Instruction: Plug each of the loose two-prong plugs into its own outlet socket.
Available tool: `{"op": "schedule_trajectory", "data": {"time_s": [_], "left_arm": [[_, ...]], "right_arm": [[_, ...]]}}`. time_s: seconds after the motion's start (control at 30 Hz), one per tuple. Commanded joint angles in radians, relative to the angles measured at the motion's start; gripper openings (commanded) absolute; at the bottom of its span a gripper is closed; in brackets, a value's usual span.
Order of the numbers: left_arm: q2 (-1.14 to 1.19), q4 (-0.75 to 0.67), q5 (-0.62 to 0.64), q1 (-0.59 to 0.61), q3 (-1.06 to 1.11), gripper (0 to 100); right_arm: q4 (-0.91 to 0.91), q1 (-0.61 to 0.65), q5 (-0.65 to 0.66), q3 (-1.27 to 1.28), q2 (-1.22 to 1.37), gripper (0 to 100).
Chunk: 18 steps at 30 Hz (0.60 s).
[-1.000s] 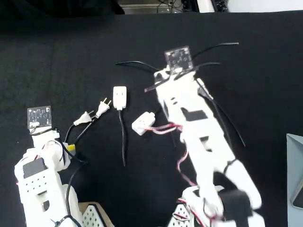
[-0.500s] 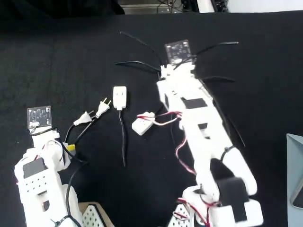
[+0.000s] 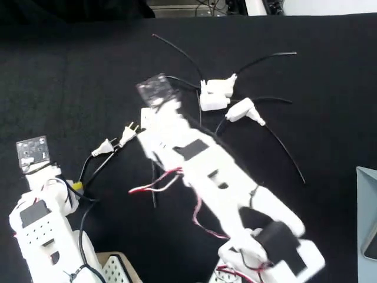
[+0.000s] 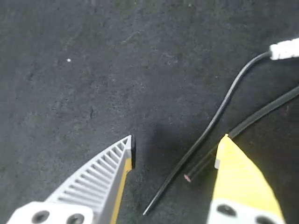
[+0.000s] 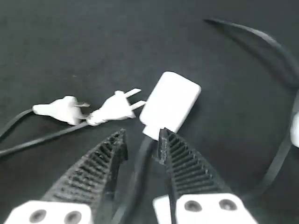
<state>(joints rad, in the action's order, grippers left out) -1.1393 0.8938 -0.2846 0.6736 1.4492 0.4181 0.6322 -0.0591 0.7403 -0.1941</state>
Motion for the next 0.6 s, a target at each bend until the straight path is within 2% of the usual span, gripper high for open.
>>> {"op": "schedule_trajectory", "data": {"time_s": [0.0,0.13,0.3,0.37,0.5,0.57], "left_arm": [[-0.015,-0.017,0.023,0.019,-0.030,29],[-0.015,-0.017,0.048,0.019,-0.033,29],[-0.015,-0.017,0.048,0.019,-0.033,29],[-0.015,-0.017,0.048,0.019,-0.033,29],[-0.015,-0.017,0.048,0.019,-0.033,29],[-0.015,-0.017,0.048,0.019,-0.033,29]], "right_arm": [[-0.032,0.077,-0.008,-0.142,0.097,11.6],[-0.026,0.107,0.002,-0.274,0.248,11.6],[-0.017,0.124,0.140,-0.367,0.374,11.7],[0.041,0.135,0.157,-0.412,0.401,12.8],[0.238,0.143,0.155,-0.550,0.460,22.8],[0.313,0.141,0.153,-0.627,0.501,24.3]]}}
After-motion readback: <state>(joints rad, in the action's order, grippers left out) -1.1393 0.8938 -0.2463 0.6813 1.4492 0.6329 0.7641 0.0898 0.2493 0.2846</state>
